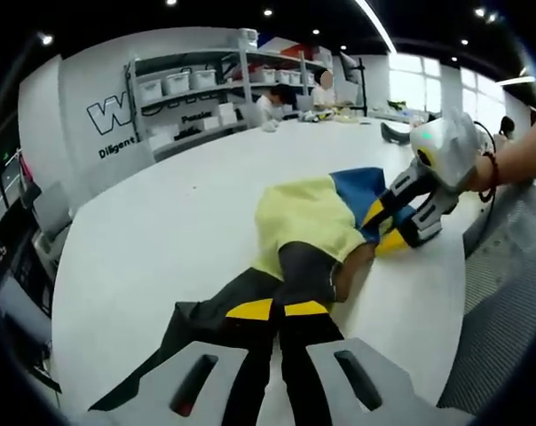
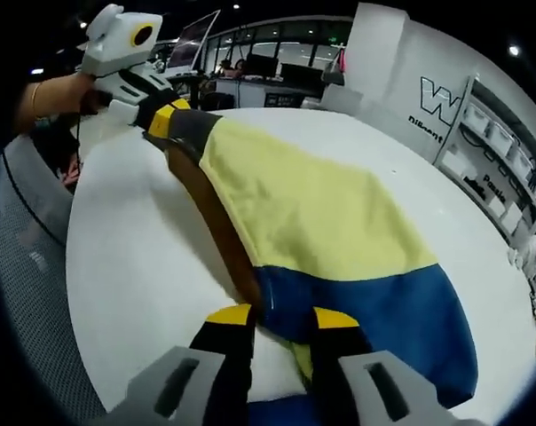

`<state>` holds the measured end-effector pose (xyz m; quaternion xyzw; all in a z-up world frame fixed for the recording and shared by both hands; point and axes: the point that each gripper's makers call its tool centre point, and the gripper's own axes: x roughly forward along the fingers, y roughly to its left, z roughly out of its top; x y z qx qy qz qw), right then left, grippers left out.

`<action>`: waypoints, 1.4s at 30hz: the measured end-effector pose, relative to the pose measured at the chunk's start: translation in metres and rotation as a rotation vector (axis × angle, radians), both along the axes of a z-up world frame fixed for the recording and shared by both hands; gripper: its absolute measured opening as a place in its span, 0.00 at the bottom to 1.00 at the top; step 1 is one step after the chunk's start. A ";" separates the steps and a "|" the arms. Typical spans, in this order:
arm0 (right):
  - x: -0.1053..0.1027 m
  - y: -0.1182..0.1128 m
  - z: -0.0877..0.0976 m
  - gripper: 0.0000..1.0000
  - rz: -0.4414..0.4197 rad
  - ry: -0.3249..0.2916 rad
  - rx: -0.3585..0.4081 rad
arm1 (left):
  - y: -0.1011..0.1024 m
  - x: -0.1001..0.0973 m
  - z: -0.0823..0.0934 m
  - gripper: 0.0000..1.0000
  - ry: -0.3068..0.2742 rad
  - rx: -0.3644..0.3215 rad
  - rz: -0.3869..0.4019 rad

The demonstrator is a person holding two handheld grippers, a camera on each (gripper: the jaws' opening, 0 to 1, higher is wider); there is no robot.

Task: Fold the garment on the visible template until the final outline fits inside the template.

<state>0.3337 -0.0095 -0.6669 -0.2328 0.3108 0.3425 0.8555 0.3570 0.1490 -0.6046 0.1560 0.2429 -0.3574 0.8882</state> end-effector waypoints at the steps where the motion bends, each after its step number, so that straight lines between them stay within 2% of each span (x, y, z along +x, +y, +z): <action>1: -0.001 0.000 0.001 0.11 0.005 -0.001 -0.001 | 0.000 0.000 0.000 0.05 0.000 0.000 0.000; 6: -0.007 0.002 0.006 0.01 0.026 0.004 0.000 | 0.000 0.000 0.000 0.05 0.002 0.002 0.003; 11: -0.010 0.000 0.013 0.00 0.024 0.002 0.002 | 0.000 -0.002 0.001 0.05 0.002 0.012 0.002; 19: -0.021 -0.004 0.043 0.00 0.024 0.007 0.057 | 0.007 -0.013 0.009 0.05 -0.001 0.029 0.013; 24: -0.024 -0.003 0.064 0.00 0.011 -0.019 0.089 | 0.009 -0.024 0.013 0.05 0.007 0.036 -0.002; 27: -0.023 0.000 0.079 0.00 0.004 -0.051 0.118 | 0.015 -0.030 0.012 0.05 0.051 0.053 0.005; 28: -0.022 0.002 0.086 0.00 0.003 -0.065 0.130 | 0.018 -0.030 0.014 0.05 0.046 0.067 0.015; 32: -0.013 0.005 0.109 0.00 -0.004 -0.128 0.119 | 0.020 -0.029 0.033 0.05 0.054 0.027 0.030; 36: -0.003 0.005 0.129 0.00 -0.020 -0.173 0.123 | 0.021 -0.026 0.047 0.05 0.077 0.029 0.028; 40: 0.015 0.003 0.153 0.00 -0.032 -0.236 0.101 | 0.020 -0.017 0.071 0.05 0.061 0.022 0.024; 42: 0.021 0.003 0.161 0.00 -0.027 -0.259 0.095 | 0.019 -0.015 0.077 0.05 0.066 0.017 0.013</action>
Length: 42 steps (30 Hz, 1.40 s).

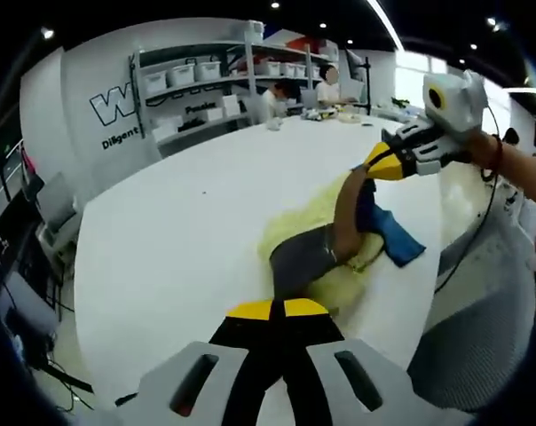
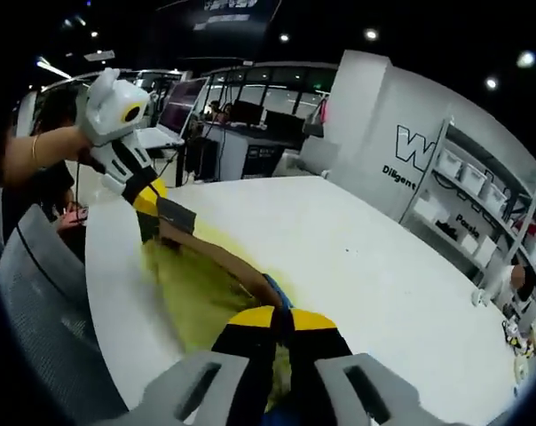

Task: Fold the garment on the visible template until the final outline fits inside the template.

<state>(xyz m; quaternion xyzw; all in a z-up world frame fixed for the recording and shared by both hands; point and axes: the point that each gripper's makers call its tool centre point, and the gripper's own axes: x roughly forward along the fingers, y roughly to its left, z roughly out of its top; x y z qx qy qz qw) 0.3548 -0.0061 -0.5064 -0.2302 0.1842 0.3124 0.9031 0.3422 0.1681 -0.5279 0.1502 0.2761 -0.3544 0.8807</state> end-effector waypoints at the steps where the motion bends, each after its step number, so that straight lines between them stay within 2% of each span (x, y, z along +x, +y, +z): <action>1: 0.007 0.001 0.006 0.00 -0.001 -0.008 -0.001 | 0.001 0.003 0.004 0.05 0.012 -0.003 0.000; 5: 0.027 -0.001 0.017 0.00 -0.024 -0.034 -0.033 | 0.004 0.021 0.019 0.05 0.003 -0.012 0.032; 10: 0.052 0.001 0.025 0.00 -0.028 -0.060 -0.062 | 0.007 0.051 0.027 0.05 -0.025 0.029 0.058; 11: 0.062 0.000 0.027 0.00 -0.038 -0.070 -0.074 | 0.006 0.062 0.029 0.05 -0.032 0.039 0.072; 16: 0.089 0.000 0.025 0.00 -0.054 -0.077 -0.078 | 0.010 0.095 0.023 0.05 0.017 0.060 0.181; 20: 0.114 -0.004 0.017 0.00 -0.070 -0.077 -0.091 | 0.006 0.114 0.018 0.05 0.031 0.051 0.205; 23: 0.135 -0.006 0.013 0.00 -0.102 -0.066 -0.073 | 0.006 0.127 0.012 0.05 0.039 0.059 0.227; 27: 0.162 -0.004 -0.002 0.00 -0.113 -0.042 -0.079 | 0.007 0.151 -0.011 0.06 0.089 0.076 0.264; 28: 0.164 -0.004 -0.004 0.00 -0.115 -0.039 -0.080 | 0.007 0.154 -0.013 0.06 0.088 0.078 0.265; 30: 0.182 -0.002 -0.017 0.00 -0.129 -0.023 -0.072 | 0.008 0.169 -0.024 0.06 0.098 0.083 0.285; 32: 0.190 -0.002 -0.025 0.00 -0.141 -0.016 -0.069 | 0.009 0.176 -0.032 0.06 0.121 0.075 0.308; 35: 0.205 -0.001 -0.042 0.00 -0.152 0.010 -0.071 | 0.012 0.188 -0.058 0.06 0.169 0.108 0.319; 36: 0.211 0.001 -0.054 0.00 -0.151 0.038 -0.071 | 0.013 0.188 -0.062 0.06 0.176 0.115 0.322; 37: 0.212 0.002 -0.056 0.00 -0.147 0.040 -0.070 | 0.015 0.190 -0.070 0.06 0.201 0.118 0.338; 42: 0.228 0.003 -0.087 0.00 -0.131 0.067 -0.127 | 0.017 0.206 -0.086 0.07 0.170 0.145 0.344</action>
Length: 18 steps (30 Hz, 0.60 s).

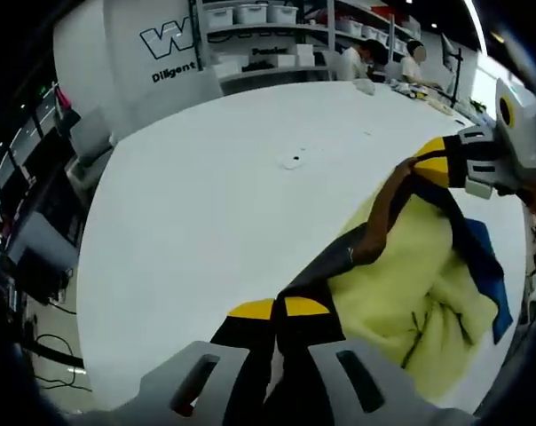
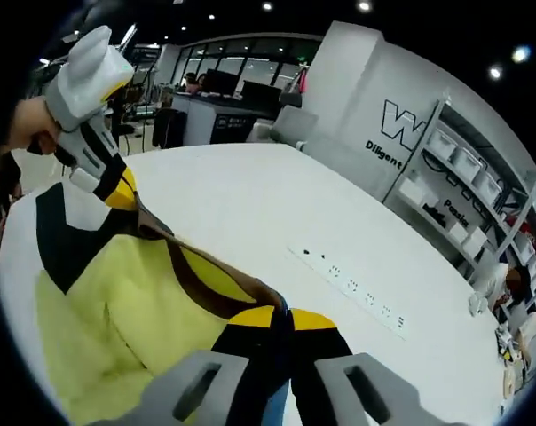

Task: Fold the garment on the visible template until the final outline fits inside the template.

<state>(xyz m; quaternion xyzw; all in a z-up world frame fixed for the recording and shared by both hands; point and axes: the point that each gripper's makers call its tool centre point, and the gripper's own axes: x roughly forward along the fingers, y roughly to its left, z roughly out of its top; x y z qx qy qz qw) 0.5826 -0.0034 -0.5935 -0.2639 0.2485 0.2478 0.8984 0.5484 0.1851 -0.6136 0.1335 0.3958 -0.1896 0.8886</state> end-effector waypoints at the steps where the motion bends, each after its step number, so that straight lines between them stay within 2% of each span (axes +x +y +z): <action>1: 0.001 0.000 -0.002 0.00 -0.004 0.003 0.000 | 0.000 0.002 -0.001 0.07 -0.005 0.006 -0.002; 5: 0.012 -0.004 -0.019 0.00 -0.048 0.019 0.001 | -0.003 0.014 -0.016 0.07 -0.005 0.010 0.025; 10: 0.017 -0.006 -0.033 0.01 -0.114 0.058 0.070 | 0.004 0.018 -0.040 0.11 0.063 0.001 0.108; 14: 0.020 -0.016 -0.036 0.01 -0.190 0.077 0.123 | 0.015 0.018 -0.041 0.27 0.058 0.005 0.138; 16: 0.015 -0.017 -0.033 0.05 -0.232 0.094 0.174 | 0.019 0.014 -0.035 0.28 0.031 0.002 0.139; 17: 0.013 -0.015 -0.026 0.10 -0.224 0.060 0.224 | 0.020 0.010 -0.032 0.27 0.024 0.001 0.127; 18: 0.010 -0.016 -0.023 0.15 -0.234 0.056 0.239 | 0.021 0.008 -0.031 0.28 0.023 0.000 0.126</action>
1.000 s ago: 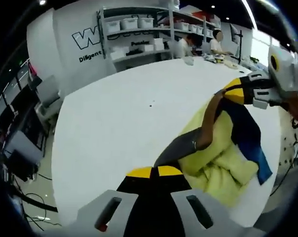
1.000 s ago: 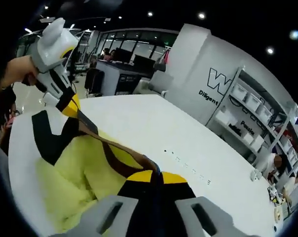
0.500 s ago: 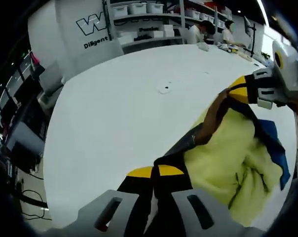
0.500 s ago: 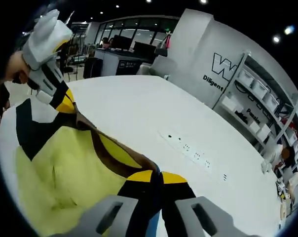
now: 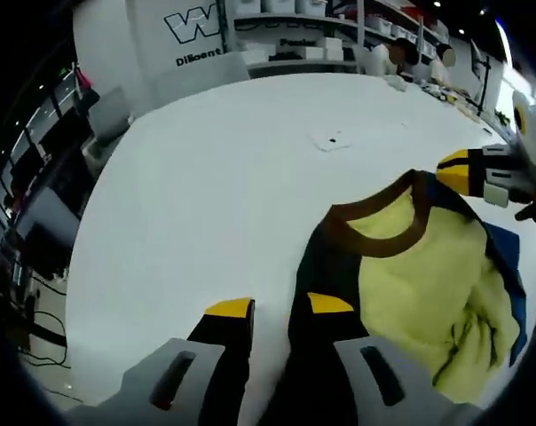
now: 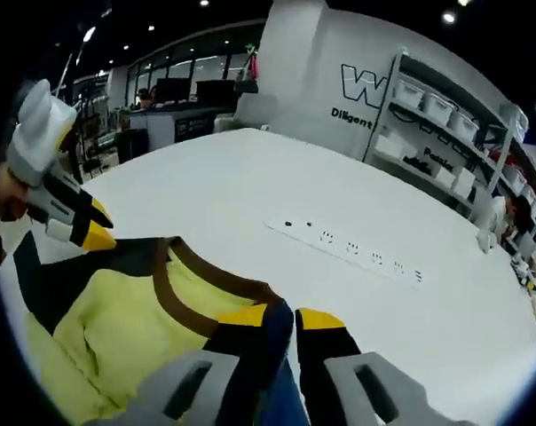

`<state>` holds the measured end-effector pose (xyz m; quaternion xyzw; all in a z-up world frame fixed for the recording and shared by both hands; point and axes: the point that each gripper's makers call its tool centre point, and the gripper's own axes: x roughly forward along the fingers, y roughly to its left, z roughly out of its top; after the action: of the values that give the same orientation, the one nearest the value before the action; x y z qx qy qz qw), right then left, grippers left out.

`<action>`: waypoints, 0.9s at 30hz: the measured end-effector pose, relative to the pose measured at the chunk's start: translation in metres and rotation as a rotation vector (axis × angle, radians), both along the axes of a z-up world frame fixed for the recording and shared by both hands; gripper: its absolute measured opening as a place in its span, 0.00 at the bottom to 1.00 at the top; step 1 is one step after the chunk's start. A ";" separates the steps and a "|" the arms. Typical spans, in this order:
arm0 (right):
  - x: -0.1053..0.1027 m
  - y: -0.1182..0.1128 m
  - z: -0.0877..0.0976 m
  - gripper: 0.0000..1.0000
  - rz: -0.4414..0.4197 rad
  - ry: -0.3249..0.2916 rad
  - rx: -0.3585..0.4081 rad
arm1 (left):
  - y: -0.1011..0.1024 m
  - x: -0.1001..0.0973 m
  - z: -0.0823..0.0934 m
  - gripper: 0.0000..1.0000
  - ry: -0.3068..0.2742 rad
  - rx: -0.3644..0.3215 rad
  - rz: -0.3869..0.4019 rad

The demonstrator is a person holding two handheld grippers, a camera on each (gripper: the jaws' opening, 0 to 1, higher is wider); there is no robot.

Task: Fold the garment on the visible template until the final outline fits inside the template.

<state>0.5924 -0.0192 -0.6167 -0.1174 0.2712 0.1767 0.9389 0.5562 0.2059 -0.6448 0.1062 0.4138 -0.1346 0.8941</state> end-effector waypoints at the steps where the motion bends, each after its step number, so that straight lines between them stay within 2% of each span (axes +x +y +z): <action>1: -0.007 -0.002 0.000 0.20 -0.007 0.025 0.005 | 0.001 -0.002 0.002 0.29 -0.012 -0.012 -0.002; 3: -0.018 -0.001 0.004 0.29 -0.019 0.034 0.053 | -0.003 -0.009 0.007 0.33 -0.027 -0.062 -0.003; 5: -0.024 -0.001 0.006 0.33 -0.020 0.038 0.056 | -0.006 -0.011 0.011 0.38 -0.053 -0.098 -0.008; 6: -0.031 0.000 0.011 0.34 -0.012 0.030 0.070 | -0.008 -0.019 0.015 0.42 -0.065 -0.108 -0.025; 8: -0.041 0.003 0.018 0.36 -0.004 0.028 0.093 | -0.013 -0.029 0.020 0.46 -0.077 -0.117 -0.066; 12: -0.061 0.007 0.030 0.43 -0.006 0.031 0.148 | -0.017 -0.048 0.023 0.51 -0.085 -0.128 -0.089; 18: -0.087 0.015 0.034 0.54 0.005 0.050 0.183 | -0.015 -0.069 0.024 0.56 -0.097 -0.132 -0.101; 23: -0.106 0.022 0.029 0.57 0.018 0.076 0.186 | -0.008 -0.085 0.019 0.57 -0.086 -0.117 -0.088; 25: -0.115 0.023 0.025 0.58 0.019 0.091 0.192 | 0.000 -0.096 0.010 0.58 -0.028 -0.093 -0.058; 27: -0.127 0.027 0.021 0.59 0.020 0.104 0.199 | 0.008 -0.100 0.004 0.59 -0.018 -0.070 -0.031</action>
<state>0.4657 0.0077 -0.5961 -0.0168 0.2995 0.2182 0.9287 0.4557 0.2144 -0.6411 0.0827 0.3992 -0.1619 0.8987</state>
